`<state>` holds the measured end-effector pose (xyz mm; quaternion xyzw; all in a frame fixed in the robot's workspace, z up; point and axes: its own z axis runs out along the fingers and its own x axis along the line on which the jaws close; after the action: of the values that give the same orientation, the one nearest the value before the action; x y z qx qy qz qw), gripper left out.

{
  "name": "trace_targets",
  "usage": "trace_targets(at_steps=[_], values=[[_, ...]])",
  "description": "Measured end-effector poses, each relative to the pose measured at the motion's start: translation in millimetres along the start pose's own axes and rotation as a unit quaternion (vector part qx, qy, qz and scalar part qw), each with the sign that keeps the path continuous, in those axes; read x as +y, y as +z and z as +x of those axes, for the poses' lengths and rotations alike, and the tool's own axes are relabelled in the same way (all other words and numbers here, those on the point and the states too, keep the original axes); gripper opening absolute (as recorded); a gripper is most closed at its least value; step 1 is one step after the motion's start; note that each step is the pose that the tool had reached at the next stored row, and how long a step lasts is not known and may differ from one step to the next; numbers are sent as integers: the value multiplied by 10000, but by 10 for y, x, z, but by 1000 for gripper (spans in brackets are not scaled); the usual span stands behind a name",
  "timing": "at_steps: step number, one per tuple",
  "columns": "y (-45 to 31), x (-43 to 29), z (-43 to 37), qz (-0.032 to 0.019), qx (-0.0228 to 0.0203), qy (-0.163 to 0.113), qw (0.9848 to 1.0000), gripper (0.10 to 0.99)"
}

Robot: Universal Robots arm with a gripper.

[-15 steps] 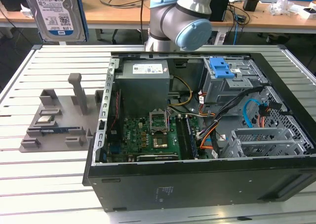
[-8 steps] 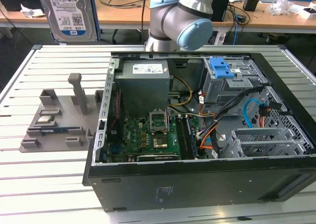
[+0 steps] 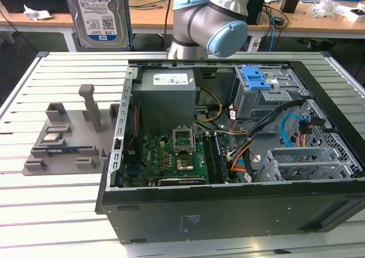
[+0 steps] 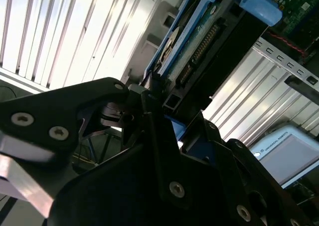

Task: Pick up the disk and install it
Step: 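Pick up the disk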

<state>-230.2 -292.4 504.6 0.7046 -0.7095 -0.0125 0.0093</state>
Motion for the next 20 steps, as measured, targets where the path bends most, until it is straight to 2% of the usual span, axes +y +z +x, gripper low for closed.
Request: trace_targets(at_steps=[2, 6, 7, 9, 13, 20], values=[[-4, -110, -1, 0, 0, 0, 10000, 365], [-7, -254, -1, 0, 0, -1, 10000, 365], [-10, -322, -2, 0, 0, 0, 10000, 365], [-12, -395, -3, 0, 0, 0, 10000, 365], [-18, -612, -4, 0, 0, -1, 10000, 365], [-27, -873, -6, 0, 0, 0, 10000, 365]])
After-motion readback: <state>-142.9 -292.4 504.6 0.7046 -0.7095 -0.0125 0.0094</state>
